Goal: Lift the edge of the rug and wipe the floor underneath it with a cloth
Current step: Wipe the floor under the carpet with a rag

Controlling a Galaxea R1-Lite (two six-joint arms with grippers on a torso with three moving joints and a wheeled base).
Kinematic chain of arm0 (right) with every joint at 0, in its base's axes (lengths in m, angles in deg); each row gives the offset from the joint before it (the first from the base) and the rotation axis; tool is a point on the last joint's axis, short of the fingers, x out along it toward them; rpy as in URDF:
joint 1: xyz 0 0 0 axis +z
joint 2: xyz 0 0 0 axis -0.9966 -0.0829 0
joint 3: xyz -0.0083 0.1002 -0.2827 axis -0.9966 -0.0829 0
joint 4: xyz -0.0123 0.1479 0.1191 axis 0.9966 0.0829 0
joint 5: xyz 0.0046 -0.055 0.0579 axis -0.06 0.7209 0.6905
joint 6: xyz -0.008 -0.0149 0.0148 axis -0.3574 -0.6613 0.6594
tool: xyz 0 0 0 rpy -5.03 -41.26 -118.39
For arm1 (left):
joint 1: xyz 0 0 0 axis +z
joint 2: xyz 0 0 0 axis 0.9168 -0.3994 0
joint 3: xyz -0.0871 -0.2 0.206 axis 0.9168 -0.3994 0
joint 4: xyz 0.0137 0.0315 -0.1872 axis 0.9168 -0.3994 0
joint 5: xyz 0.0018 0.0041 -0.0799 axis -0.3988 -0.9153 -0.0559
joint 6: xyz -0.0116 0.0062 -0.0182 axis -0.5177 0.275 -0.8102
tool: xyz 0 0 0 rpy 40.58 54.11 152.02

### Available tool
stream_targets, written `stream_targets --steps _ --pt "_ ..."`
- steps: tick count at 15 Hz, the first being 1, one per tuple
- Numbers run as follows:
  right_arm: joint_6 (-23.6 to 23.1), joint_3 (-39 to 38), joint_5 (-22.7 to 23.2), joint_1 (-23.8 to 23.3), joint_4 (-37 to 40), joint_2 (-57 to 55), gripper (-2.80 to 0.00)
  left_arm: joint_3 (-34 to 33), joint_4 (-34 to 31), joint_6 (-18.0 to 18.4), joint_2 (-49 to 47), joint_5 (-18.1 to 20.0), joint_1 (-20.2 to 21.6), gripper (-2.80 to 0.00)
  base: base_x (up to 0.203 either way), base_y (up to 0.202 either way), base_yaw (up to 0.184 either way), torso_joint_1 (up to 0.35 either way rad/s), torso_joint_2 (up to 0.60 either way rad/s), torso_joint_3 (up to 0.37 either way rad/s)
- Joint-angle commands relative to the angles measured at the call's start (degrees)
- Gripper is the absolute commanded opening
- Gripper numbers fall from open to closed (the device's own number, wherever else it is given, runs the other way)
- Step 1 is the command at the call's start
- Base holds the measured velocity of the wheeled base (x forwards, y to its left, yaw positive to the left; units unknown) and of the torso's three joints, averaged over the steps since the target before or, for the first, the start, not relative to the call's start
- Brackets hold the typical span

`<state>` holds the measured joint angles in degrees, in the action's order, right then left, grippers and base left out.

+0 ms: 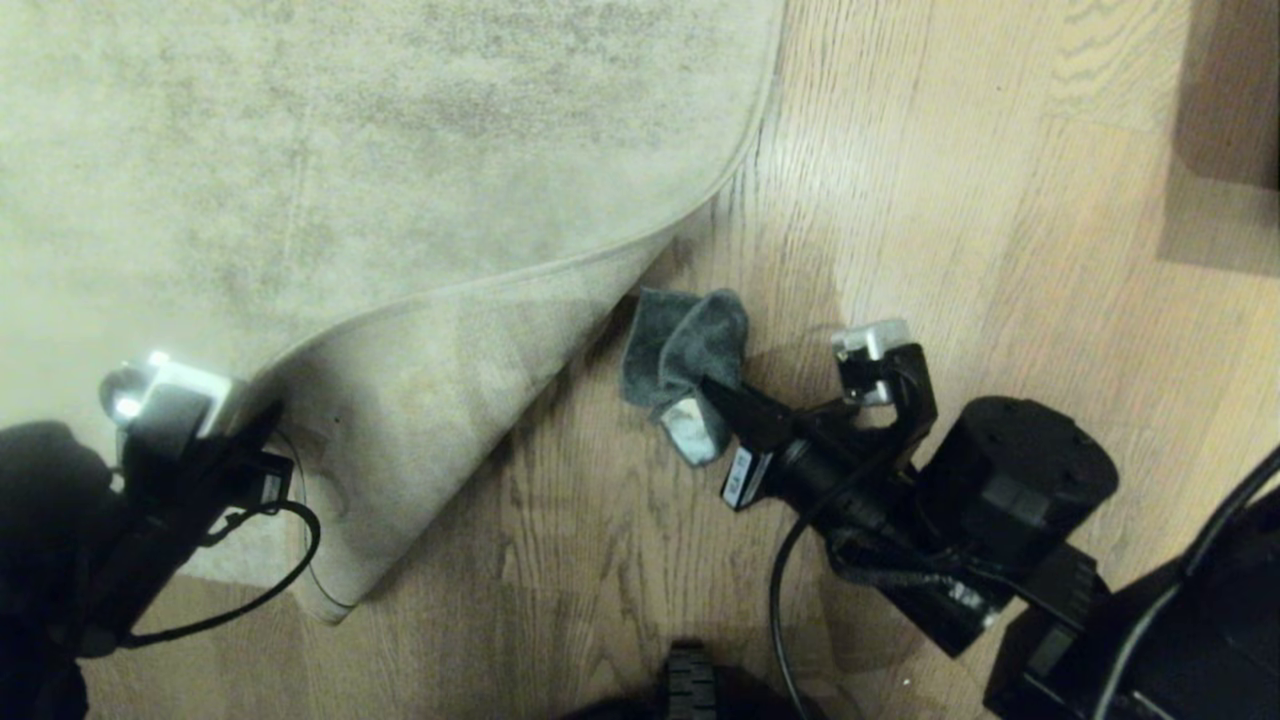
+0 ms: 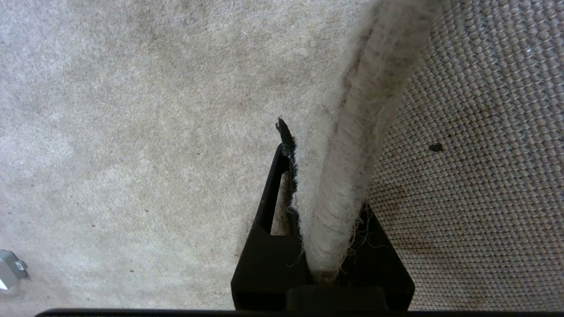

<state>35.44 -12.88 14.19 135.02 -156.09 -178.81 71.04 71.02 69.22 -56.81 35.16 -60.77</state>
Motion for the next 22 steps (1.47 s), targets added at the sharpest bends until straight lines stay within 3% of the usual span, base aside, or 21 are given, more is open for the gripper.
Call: stream_targets --steps 1,4,7,10,14,22 --pt "1.19 -2.91 0.04 8.57 -0.77 0.5 -2.8 0.08 1.85 0.13 0.15 -0.02 -0.07 -2.8 0.0 0.0 0.0 0.0 0.0 0.0" --pt "5.5 -3.36 0.02 16.46 -2.89 -9.16 -2.8 -0.1 1.85 0.13 0.62 -0.02 -0.42 -2.8 0.0 0.0 0.0 0.0 0.0 0.0" --pt "7.67 -1.03 -0.17 20.75 -4.79 -21.11 -2.8 -0.26 1.85 0.15 1.03 -0.11 -0.77 -2.8 0.0 0.0 0.0 0.0 0.0 0.0" --pt "8.32 9.86 -0.43 22.36 -5.29 -30.65 -2.8 -0.8 1.85 0.22 1.34 -0.19 -0.77 -2.8 0.0 0.0 0.0 0.0 0.0 0.0" --pt "5.57 21.17 -0.64 17.23 -5.42 -37.93 -2.8 -1.35 1.85 0.22 1.47 -0.19 -0.79 -2.8 0.0 0.0 0.0 0.0 0.0 0.0" --pt "1.95 26.52 -0.63 3.9 -5.42 -37.91 -2.8 -2.47 1.85 0.13 2.0 -0.19 -0.77 -2.8 0.0 0.0 0.0 0.0 0.0 0.0"
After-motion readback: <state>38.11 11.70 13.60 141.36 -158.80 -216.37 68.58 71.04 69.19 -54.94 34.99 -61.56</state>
